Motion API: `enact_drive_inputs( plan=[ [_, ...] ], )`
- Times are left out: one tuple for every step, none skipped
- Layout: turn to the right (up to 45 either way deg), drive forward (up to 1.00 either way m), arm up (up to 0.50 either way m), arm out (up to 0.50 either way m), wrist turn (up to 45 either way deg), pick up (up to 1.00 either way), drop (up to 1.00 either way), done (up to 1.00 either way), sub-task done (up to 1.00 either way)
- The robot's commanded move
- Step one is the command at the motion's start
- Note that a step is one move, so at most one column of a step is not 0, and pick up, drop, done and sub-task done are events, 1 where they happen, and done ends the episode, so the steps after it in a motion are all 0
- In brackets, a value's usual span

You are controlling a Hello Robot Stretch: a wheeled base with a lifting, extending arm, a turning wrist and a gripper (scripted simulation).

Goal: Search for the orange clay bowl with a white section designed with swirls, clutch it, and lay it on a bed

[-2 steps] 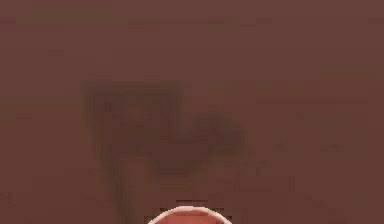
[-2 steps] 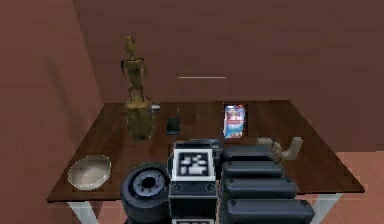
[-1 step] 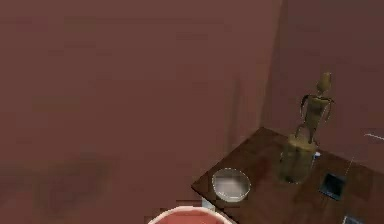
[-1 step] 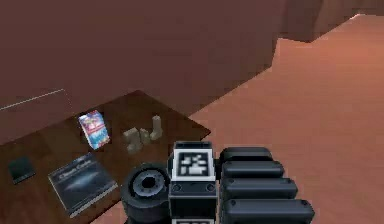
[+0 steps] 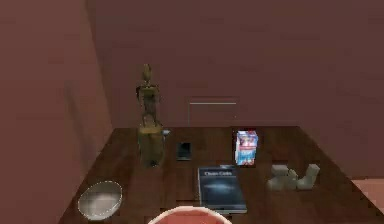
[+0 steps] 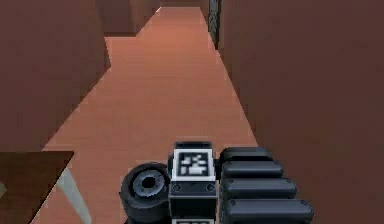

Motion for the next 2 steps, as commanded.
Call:
enact_drive_inputs(
  plan=[
    [45.0,0.0,0.0,0.0,0.0,0.0,0.0,0.0,0.0],
    [42.0,0.0,0.0,0.0,0.0,0.0,0.0,0.0,0.0]
  ],
)
